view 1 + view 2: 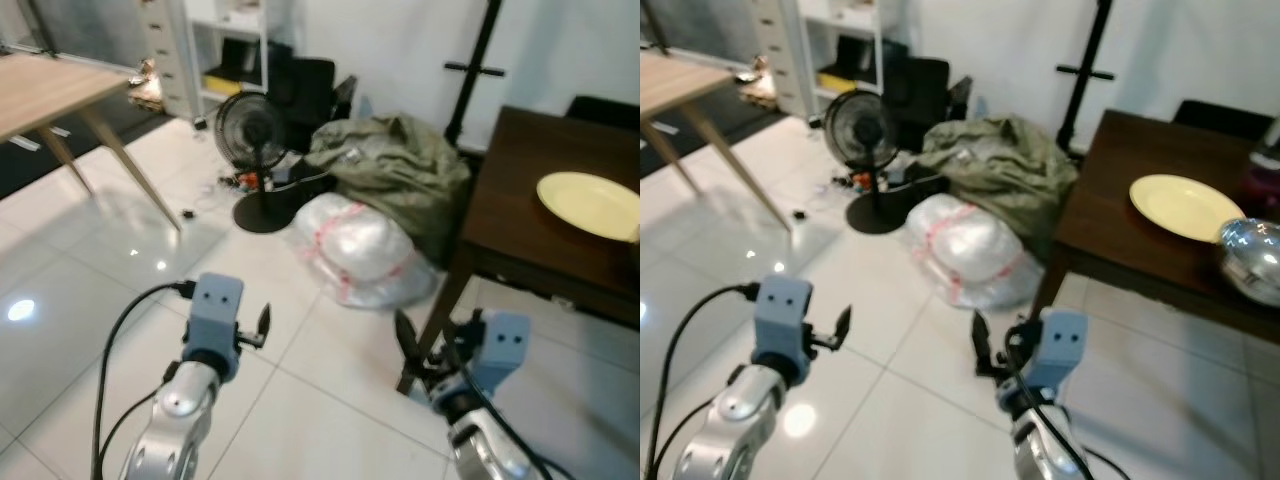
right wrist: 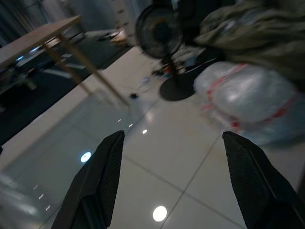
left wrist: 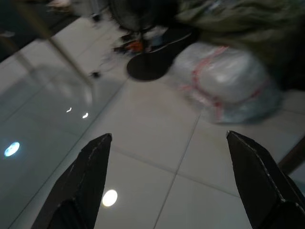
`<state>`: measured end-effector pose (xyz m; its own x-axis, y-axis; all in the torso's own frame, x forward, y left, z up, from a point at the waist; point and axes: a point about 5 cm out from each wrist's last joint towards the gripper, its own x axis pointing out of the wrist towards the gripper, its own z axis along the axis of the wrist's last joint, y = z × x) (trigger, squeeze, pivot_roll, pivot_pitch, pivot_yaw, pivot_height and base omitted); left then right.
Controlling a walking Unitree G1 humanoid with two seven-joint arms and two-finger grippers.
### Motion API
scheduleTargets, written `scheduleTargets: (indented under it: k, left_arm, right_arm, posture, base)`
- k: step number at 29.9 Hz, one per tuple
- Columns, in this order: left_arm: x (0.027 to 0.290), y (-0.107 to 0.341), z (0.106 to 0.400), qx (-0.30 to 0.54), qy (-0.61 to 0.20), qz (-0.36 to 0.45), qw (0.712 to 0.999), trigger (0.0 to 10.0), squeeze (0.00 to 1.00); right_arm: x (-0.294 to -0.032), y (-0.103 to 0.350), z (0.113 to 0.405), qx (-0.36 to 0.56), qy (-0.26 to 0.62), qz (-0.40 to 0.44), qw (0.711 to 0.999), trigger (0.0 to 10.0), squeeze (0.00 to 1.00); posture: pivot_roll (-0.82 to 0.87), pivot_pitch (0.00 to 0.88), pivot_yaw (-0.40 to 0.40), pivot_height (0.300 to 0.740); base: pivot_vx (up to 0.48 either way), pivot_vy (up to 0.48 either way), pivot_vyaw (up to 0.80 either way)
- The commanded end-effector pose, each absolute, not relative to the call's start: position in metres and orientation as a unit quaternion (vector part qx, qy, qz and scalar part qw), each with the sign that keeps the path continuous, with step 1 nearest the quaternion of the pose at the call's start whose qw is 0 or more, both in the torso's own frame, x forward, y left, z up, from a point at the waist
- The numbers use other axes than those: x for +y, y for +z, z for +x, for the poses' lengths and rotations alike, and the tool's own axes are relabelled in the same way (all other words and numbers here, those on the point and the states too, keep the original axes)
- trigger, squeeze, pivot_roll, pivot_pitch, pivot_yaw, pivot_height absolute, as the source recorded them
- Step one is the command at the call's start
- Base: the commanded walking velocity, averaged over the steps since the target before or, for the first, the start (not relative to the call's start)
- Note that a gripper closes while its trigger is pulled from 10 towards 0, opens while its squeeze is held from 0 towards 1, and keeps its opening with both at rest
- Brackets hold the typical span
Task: Setting the table
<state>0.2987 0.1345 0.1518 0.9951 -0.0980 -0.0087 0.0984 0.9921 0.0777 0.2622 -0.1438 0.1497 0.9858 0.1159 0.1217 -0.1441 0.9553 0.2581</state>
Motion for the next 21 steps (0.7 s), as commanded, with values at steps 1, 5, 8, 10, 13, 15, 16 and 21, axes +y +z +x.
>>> scheduleTargets:
  k: [1,5,8,10,13,15,16,21]
  left_arm:
    - [0.1341,0.1466,0.2985,0.011,-0.045,0.045,0.998,10.0,0.00]
    - [0.1345,0.1464,0.2987,0.010,-0.042,0.045,0.998,10.0,0.00]
    - [0.1374,0.1438,0.2995,0.014,-0.024,0.053,0.998,10.0,0.00]
    - [0.1416,0.1404,0.3005,0.020,-0.003,0.065,0.998,10.0,0.00]
    - [0.1439,0.1388,0.3013,0.021,0.010,0.066,0.998,10.0,0.00]
    - [0.1437,0.1388,0.3014,0.021,0.010,0.064,0.998,10.0,0.00]
    - [0.1434,0.1389,0.3014,0.021,0.009,0.063,0.998,10.0,0.00]
    - [0.1427,0.1389,0.3024,0.021,0.008,0.062,0.998,10.0,0.00]
  right_arm:
    - [-0.1457,0.1455,0.2598,-0.043,0.062,0.134,0.988,10.0,0.00]
    - [-0.1456,0.1453,0.2596,-0.042,0.063,0.134,0.988,10.0,0.00]
    - [-0.1455,0.1452,0.2593,-0.042,0.065,0.134,0.988,10.0,0.00]
    - [-0.1431,0.1458,0.2589,-0.042,0.072,0.130,0.988,10.0,0.00]
    - [-0.1417,0.1460,0.2588,-0.043,0.075,0.129,0.988,10.0,0.00]
    - [-0.1417,0.1459,0.2585,-0.043,0.075,0.129,0.988,10.0,0.00]
    - [-0.1418,0.1458,0.2583,-0.043,0.074,0.129,0.988,10.0,0.00]
    - [-0.1430,0.1455,0.2584,-0.042,0.071,0.128,0.988,10.0,0.00]
  posture:
    - [-0.03,0.102,0.068,0.740]
    - [-0.03,0.103,0.067,0.740]
    - [-0.03,0.104,0.061,0.740]
    - [-0.03,0.104,0.061,0.740]
    - [-0.03,0.105,0.060,0.740]
    - [-0.03,0.105,0.059,0.740]
    - [-0.03,0.105,0.059,0.740]
    - [-0.03,0.107,0.057,0.740]
  base:
    - [0.000,0.000,0.79]
    - [0.000,0.000,0.79]
    - [0.000,0.000,0.79]
    - [0.480,0.000,0.75]
    - [0.480,0.000,0.35]
    - [0.480,0.000,0.00]
    - [0.480,0.000,0.00]
    - [0.480,0.000,0.00]
